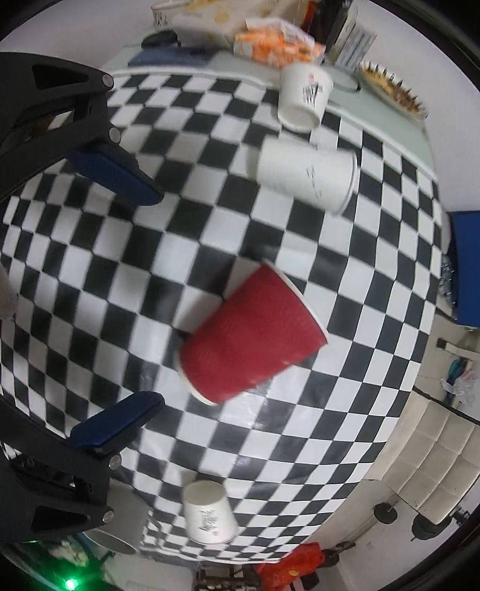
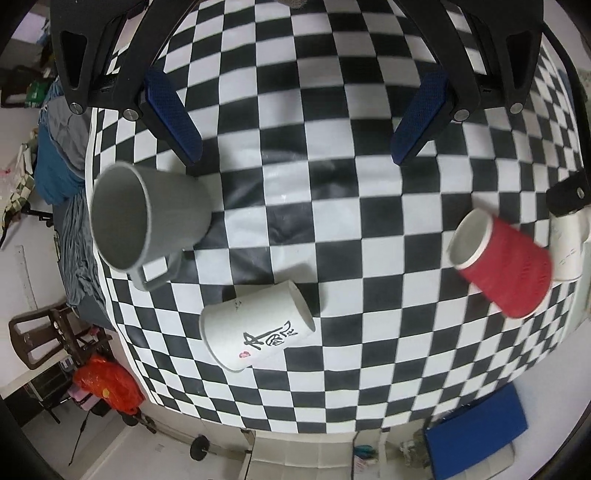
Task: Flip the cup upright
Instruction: 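Move the left gripper down to the red cup lying on its side, then close the left gripper on the red cup's body and lift it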
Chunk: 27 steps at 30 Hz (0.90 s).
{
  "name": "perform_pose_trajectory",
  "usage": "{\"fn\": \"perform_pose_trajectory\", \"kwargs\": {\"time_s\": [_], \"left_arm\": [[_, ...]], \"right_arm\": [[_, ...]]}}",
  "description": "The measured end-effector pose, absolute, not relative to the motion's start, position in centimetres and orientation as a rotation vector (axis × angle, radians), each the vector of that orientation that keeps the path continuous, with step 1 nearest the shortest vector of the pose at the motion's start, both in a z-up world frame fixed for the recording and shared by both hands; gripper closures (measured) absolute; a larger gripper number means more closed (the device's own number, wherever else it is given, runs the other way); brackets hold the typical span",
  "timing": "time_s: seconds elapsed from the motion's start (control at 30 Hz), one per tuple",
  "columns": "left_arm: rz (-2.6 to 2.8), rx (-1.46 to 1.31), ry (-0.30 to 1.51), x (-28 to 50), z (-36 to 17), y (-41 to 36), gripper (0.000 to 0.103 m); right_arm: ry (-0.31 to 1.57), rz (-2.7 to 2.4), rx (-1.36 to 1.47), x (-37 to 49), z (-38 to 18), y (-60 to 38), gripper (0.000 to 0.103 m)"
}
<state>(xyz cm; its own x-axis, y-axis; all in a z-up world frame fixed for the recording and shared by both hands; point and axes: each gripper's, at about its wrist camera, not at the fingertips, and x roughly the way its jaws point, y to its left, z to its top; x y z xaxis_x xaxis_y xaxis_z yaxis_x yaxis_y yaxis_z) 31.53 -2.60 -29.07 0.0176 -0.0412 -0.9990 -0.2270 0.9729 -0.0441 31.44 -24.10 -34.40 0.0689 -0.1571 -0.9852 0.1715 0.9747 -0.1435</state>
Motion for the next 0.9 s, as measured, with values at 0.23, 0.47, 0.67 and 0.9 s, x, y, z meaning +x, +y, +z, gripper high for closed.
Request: {"fn": "perform_pose_trajectory", "kwargs": {"time_s": [0.23, 0.47, 0.67, 0.9], "left_arm": [[0.107, -0.461, 1.577, 34.9, -31.2, -1.1, 0.001], [0.093, -0.611, 1.597, 37.1, -33.6, -0.6, 0.001], [0.077, -0.494, 1.614, 38.5, -34.8, -1.9, 0.022], [-0.086, -0.104, 1.551, 39.9, -33.9, -5.4, 0.026]], "right_arm": [[1.528, -0.285, 0.017, 33.6, -37.0, -24.5, 0.000], [1.554, -0.317, 0.045, 35.2, -38.5, -25.3, 0.000], [1.557, -0.326, 0.055, 36.2, -38.8, -25.1, 0.000], [1.552, -0.328, 0.065, 36.3, -38.3, -24.6, 0.000]]}}
